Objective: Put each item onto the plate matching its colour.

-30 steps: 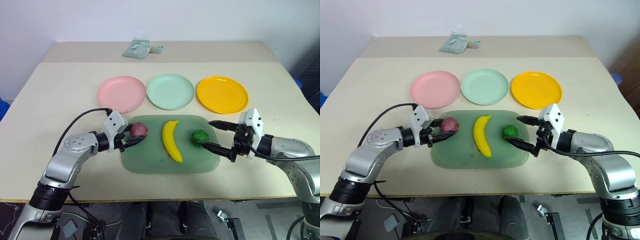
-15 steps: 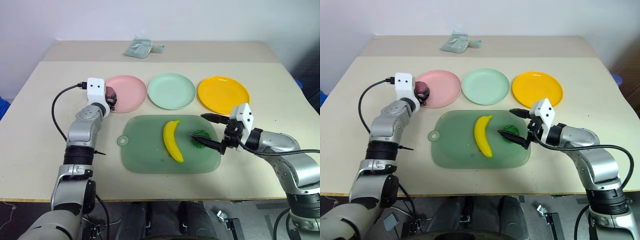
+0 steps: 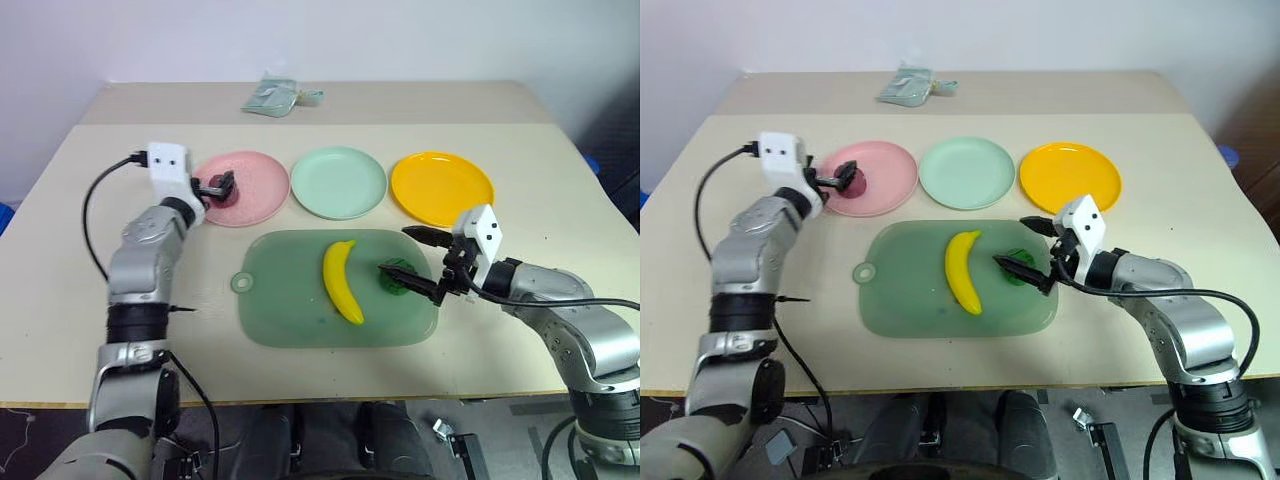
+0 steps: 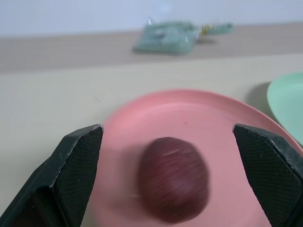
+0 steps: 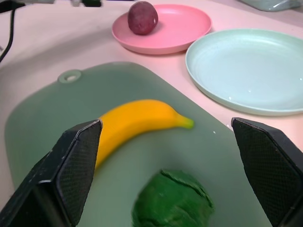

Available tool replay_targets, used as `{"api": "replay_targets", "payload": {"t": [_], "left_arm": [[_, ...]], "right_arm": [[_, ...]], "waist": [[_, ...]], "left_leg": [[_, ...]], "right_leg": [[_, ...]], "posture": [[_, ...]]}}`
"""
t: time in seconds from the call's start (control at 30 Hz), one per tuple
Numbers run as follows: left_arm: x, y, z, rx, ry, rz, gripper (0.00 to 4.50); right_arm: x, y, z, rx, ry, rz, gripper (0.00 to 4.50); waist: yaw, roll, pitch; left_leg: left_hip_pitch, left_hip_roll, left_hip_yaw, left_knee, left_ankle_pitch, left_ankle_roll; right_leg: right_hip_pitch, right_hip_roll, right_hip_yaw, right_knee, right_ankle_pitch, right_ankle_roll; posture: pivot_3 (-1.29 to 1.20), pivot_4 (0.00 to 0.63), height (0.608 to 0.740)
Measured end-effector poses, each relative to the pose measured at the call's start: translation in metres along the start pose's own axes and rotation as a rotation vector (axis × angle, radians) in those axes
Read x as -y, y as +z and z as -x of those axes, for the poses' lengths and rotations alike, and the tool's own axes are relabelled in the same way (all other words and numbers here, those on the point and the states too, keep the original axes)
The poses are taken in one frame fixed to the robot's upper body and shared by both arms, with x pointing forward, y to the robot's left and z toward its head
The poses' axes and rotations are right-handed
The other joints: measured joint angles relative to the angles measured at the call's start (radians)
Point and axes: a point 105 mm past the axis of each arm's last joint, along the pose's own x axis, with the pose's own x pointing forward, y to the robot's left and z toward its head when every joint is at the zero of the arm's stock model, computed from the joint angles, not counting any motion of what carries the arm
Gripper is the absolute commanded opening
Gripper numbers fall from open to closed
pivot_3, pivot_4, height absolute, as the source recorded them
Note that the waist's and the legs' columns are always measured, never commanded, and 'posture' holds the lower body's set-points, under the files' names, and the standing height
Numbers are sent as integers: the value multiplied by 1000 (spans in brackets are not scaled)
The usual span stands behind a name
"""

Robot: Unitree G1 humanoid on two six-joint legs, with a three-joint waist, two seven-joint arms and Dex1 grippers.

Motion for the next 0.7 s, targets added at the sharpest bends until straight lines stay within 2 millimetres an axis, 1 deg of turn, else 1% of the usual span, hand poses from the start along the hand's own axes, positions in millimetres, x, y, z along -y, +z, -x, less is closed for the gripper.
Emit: {"api": "replay_targets", "payload": {"t": [0.03, 0.07, 0.1, 0.17, 0.27, 0.33, 0.37, 0.4, 0.47, 0.6, 0.7], "left_arm": [[-1, 1, 5, 12, -20, -20, 4476], [-1, 4, 17, 30, -64, -45, 4476], [2, 3, 32, 37, -137, -65, 4476], [17, 1, 51, 39, -272, -70, 4476], [40, -13, 85, -26, -474, -99, 4476], [61, -28, 108, -102, -623, -87, 4476], [72, -35, 117, -136, -683, -69, 4476], [78, -40, 124, -164, -722, -62, 4476], [83, -47, 132, -207, -764, -60, 4476], [90, -47, 134, -210, -794, -65, 4476], [91, -48, 134, -210, -795, -62, 4476]], "right_arm": [[-2, 1, -1, -5, -4, 3, 4500], [-5, 2, -7, -26, -2, 3, 4500], [-11, 2, -14, -57, 9, 11, 4500], [-19, -3, -22, -111, 23, -2, 4500], [-26, -5, -38, -153, 15, -90, 4500], [-27, -4, -50, -192, -13, -149, 4500], [-28, -6, -53, -219, -23, -157, 4500], [-30, -9, -55, -250, -25, -160, 4500], [-33, -17, -56, -301, -30, -179, 4500], [-43, -24, -61, -352, -17, -206, 4500], [-52, -29, -66, -381, 7, -212, 4500]], "waist": [[0, 0, 0], [1, 0, 0], [-4, 0, 0], [2, 0, 0], [2, 0, 0], [-1, 1, -1], [3, 1, -1], [4, 1, -1], [4, 1, -1], [-1, 2, -1], [-3, 2, -1]], "left_leg": [[0, 0, 0, 0, 0, 0], [0, 0, 0, 0, 0, 0], [0, 0, 0, 0, 0, 0], [0, 0, -1, 0, 0, -1], [0, 0, 0, 0, 0, -1], [0, 0, -1, 0, 0, -1], [0, 0, -1, 0, 0, -1], [0, 0, -2, -1, 0, -1], [0, 0, -1, -1, 0, -1], [0, 0, -1, -2, 0, 0], [0, 0, -1, -2, 0, 0]], "right_leg": [[0, 0, 0, 0, 0, 0], [0, 0, 0, 0, 0, 0], [-1, -1, 0, 0, 0, 0], [0, -1, 0, 0, 0, -1], [0, -2, 0, 0, 0, -1], [-1, -4, 1, 0, 0, -2], [-1, -4, 1, 1, 0, -3], [-3, -4, 1, 0, -1, -4], [-2, -4, 1, 0, -1, -5], [-2, -4, 2, 1, -1, -4], [-3, -2, 1, 1, -1, -4]], "posture": [[0, 150, 740], [0, 150, 740], [0, 150, 740], [0, 150, 740], [0, 150, 740], [0, 150, 740], [0, 150, 740], [0, 150, 740], [0, 150, 740], [0, 150, 740], [0, 150, 740]]}}
